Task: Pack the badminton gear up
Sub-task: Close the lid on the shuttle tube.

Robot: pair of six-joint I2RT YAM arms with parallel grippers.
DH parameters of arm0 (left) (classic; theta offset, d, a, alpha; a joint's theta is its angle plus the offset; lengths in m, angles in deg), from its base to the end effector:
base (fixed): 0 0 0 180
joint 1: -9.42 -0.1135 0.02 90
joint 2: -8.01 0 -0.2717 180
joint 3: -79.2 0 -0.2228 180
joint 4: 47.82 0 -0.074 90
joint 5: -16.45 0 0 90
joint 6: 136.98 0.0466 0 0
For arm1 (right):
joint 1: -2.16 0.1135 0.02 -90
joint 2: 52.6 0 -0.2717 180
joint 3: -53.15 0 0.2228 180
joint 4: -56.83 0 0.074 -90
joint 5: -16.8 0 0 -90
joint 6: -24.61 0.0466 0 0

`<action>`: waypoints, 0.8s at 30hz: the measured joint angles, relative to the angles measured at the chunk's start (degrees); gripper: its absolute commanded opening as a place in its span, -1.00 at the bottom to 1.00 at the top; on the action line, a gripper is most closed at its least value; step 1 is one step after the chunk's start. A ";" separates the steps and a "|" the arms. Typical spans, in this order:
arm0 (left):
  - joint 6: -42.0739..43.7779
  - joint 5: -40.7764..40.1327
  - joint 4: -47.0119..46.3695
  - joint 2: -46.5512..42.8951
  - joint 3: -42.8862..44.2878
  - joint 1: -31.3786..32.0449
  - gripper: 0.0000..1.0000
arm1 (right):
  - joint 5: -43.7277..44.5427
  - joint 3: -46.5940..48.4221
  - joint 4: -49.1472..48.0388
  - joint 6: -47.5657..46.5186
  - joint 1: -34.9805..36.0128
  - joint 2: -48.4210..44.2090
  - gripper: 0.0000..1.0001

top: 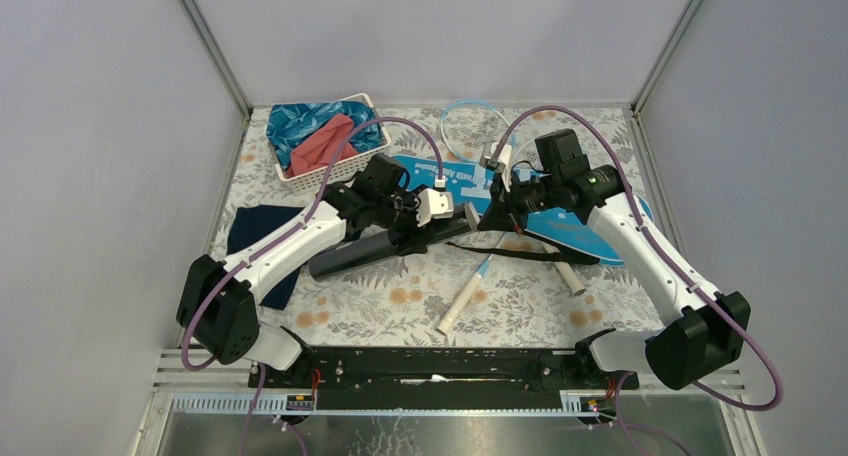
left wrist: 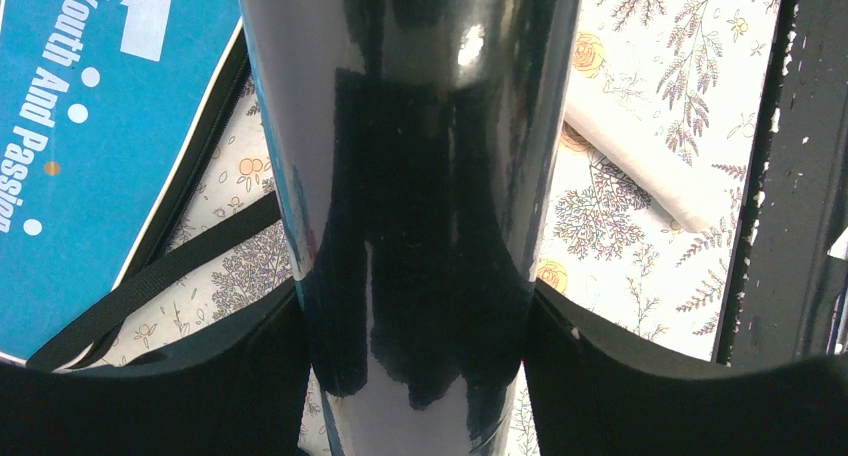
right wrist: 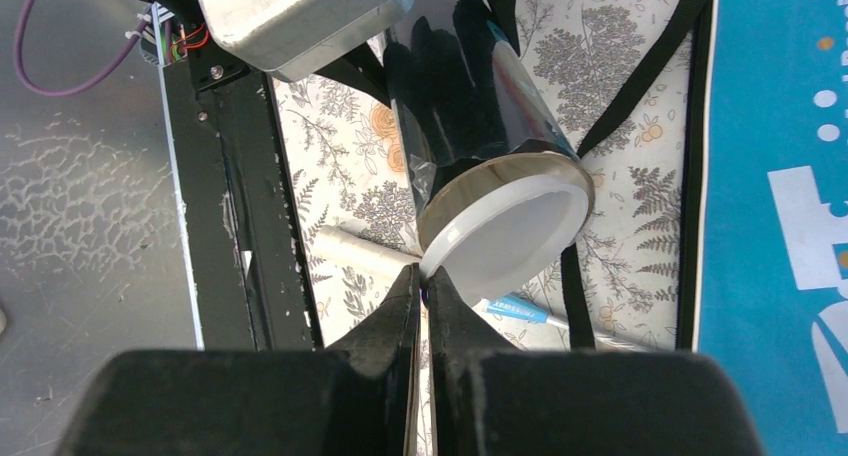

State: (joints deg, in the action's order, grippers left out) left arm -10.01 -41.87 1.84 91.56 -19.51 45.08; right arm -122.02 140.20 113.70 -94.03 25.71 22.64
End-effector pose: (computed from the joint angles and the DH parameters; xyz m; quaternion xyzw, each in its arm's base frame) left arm 0.2150 -0.1844 0.2852 0.6103 0.6800 -0.2544 0.3168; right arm 0.2086 0.1292 0.3477 -0.5120 0.6862 0.3661 0.3646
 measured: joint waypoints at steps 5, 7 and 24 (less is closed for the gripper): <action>0.00 0.04 -0.13 -0.07 -0.15 0.00 -1.00 | 0.17 -0.17 -0.46 1.05 0.76 0.00 -1.00; 0.00 0.07 -0.22 -0.11 -0.24 0.00 -1.00 | 0.17 -0.28 -1.09 1.53 0.94 0.00 -1.00; 1.75 0.50 -0.92 -2.10 -2.93 -0.02 -1.00 | -0.74 -2.38 -3.72 3.67 1.68 0.70 -1.00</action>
State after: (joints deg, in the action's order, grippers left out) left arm -8.27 -41.37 0.92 89.46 -22.44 45.06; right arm -122.76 137.82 109.99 -90.36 27.39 23.34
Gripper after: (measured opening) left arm 0.708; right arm 0.062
